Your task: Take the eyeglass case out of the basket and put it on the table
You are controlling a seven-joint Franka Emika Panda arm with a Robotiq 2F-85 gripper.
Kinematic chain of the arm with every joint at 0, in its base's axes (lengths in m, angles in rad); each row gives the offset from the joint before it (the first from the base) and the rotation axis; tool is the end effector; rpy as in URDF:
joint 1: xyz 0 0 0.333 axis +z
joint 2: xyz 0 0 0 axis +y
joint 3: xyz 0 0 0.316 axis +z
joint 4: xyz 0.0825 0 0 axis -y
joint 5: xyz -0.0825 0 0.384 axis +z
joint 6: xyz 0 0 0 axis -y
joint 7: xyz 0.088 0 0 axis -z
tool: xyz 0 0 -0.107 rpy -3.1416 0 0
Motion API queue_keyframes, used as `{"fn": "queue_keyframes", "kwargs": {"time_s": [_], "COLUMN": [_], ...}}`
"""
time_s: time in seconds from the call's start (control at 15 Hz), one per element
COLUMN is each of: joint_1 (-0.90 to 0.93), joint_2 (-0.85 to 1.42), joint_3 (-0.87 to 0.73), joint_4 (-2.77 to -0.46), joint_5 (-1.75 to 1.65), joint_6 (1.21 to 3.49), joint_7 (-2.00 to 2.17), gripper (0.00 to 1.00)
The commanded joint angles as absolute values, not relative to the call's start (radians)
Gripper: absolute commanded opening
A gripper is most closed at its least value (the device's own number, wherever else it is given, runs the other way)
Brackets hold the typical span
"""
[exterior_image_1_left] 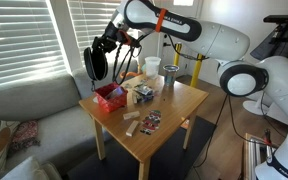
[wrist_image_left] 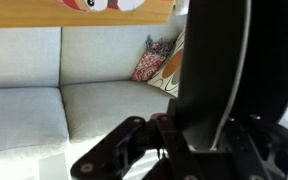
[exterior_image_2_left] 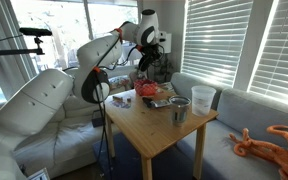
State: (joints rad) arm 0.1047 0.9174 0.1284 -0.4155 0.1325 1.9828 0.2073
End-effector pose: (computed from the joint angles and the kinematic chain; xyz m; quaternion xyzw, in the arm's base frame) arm 0.7787 0.1247 0.6015 -0.9400 0.0333 -0.2916 0.1738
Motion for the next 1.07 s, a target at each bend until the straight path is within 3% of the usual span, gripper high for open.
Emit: {"fn": "queue_keyframes", "kwargs": {"time_s": [0.0,0.47,0.53,0.93,1.0], "joint_1": [0.144,0.259,0.231,0.262,0.261], "joint_2": [0.854,0.897,0.881,0.957,0.957], "joint_3": [0.102,0.092,0.103,0.095,0.095], "joint_4": [-0.466,-0.471,-0.474,-0.372,-0.372], "joint_5": [0.127,0.146,0.139,0.133,0.133], "joint_6": [1.852,1.886,1.853,1.833,1.833], "joint_7": [0.351,0.812,0.701,0.794,0.794], "gripper": [0.03,0.03,0.11,0.11,0.03]}}
